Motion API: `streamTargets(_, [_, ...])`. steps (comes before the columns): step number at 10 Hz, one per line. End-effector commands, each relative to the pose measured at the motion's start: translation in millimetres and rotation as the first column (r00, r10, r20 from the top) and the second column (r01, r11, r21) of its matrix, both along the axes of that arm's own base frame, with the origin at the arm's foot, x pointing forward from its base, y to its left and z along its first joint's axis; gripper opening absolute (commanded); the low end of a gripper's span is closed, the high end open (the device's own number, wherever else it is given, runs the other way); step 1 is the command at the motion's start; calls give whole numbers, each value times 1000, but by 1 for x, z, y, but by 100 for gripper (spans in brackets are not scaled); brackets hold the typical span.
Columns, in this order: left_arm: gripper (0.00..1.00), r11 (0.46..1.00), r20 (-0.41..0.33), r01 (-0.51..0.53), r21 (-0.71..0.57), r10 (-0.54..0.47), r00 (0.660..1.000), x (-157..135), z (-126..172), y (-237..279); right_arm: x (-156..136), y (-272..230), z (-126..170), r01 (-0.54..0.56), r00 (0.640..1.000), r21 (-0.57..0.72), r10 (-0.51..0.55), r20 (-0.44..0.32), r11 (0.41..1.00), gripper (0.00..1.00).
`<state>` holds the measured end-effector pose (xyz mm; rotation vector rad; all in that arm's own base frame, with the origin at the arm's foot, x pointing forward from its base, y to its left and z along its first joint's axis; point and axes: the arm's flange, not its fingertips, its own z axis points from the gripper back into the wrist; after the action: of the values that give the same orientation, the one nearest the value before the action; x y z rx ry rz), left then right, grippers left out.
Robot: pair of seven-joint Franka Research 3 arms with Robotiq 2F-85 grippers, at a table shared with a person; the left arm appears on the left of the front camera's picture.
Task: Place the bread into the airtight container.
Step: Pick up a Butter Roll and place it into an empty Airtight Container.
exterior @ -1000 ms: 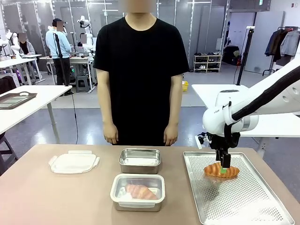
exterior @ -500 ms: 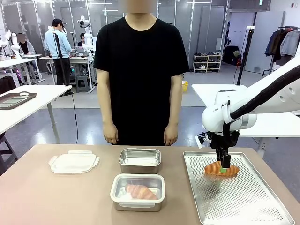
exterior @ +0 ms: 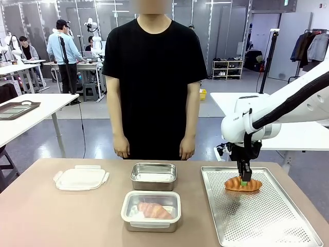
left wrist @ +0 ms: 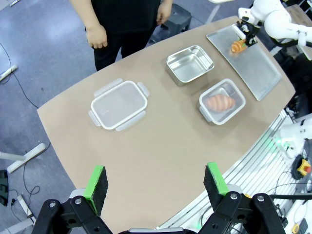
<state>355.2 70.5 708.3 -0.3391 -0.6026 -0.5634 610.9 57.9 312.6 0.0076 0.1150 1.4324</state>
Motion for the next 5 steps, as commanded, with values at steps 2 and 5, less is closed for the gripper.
streamTargets(2, [100,1000,1,11,-2,-11,1000,-1,0,0,-7,18,28,24,998,-40,-22,54,999,19])
streamTargets(5, [100,1000,1,11,-2,-11,1000,-1,0,0,-16,48,49,22,995,-68,-15,99,997,19])
